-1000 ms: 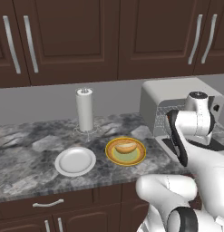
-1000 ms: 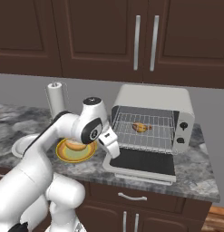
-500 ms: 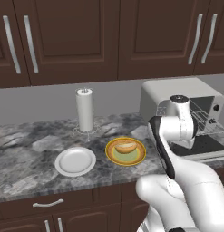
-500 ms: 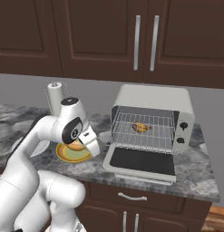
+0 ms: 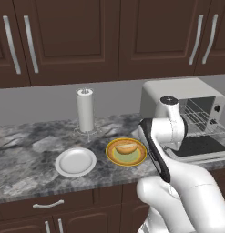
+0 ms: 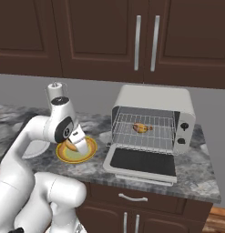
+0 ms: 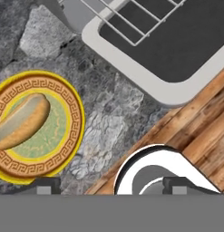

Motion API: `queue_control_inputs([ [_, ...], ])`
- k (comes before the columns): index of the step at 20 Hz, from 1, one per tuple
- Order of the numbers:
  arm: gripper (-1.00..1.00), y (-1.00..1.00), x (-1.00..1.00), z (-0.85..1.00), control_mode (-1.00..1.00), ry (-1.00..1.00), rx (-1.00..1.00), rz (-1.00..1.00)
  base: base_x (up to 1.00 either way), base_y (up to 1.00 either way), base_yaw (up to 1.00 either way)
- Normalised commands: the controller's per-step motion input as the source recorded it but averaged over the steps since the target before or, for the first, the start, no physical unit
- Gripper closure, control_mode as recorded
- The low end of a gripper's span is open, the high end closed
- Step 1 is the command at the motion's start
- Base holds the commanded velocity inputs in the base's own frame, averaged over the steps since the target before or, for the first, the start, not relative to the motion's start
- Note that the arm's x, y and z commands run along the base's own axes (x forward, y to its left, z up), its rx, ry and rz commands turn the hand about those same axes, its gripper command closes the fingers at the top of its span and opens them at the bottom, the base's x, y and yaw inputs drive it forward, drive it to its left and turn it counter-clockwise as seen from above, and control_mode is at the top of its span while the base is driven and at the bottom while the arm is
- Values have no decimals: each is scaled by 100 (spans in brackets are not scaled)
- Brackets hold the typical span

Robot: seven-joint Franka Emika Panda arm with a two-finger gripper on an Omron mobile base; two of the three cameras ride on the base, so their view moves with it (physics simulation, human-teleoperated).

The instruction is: Open the toaster oven door. Place the hotdog bun on the top rack in the toaster oven and place the chicken drumstick on the bottom rack.

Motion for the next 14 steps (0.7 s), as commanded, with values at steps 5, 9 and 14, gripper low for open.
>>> queue_control_inputs([
  [5, -100, 31, 20, 1, -100, 0, 12, 0, 0, 0, 0],
  [9, -100, 17, 15, -7, -100, 1, 10, 0, 0, 0, 0],
  [14, -100, 12, 5, -21, -100, 0, 1, -1, 0, 0, 0],
])
